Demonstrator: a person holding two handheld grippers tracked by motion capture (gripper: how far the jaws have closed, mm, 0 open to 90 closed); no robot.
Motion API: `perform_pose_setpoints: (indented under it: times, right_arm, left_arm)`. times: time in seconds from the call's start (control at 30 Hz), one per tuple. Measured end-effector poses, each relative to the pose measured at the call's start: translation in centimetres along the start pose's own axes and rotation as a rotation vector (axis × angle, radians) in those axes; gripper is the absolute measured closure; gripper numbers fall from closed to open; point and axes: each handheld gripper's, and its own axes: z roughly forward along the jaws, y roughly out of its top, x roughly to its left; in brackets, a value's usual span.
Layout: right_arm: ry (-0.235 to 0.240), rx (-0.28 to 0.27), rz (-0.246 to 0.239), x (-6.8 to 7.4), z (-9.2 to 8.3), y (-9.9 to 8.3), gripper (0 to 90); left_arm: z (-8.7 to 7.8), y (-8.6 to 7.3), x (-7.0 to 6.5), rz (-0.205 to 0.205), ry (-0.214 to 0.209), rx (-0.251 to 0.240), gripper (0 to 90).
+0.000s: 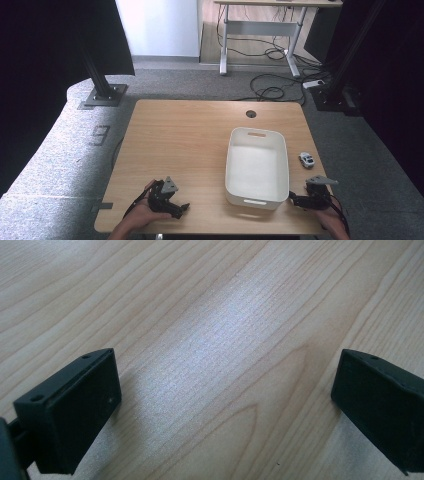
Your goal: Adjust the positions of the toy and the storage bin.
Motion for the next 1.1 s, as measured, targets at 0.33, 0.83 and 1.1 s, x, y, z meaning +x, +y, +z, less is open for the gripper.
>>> perform_pose_setpoints:
  times: [0.33, 0.83, 1.1]
  right_arm:
    - [-0.009, 0.0, 0.012, 0.1, 0.1, 0.1, 15.3]
    - [-0.016, -0.015, 0.076, 0.3, -1.4, 0.9, 19.2]
    - [-0.016, -0.054, 0.071, 0.5, -2.5, 1.4, 18.1]
  left_arm:
    - [0.0, 0.0, 0.0, 0.002, -0.001, 0.0, 0.0]
    - [0.0, 0.0, 0.0, 0.003, -0.003, 0.0, 0.0]
    - [0.0, 0.0, 0.1, 0.005, -0.004, 0.0, 0.0]
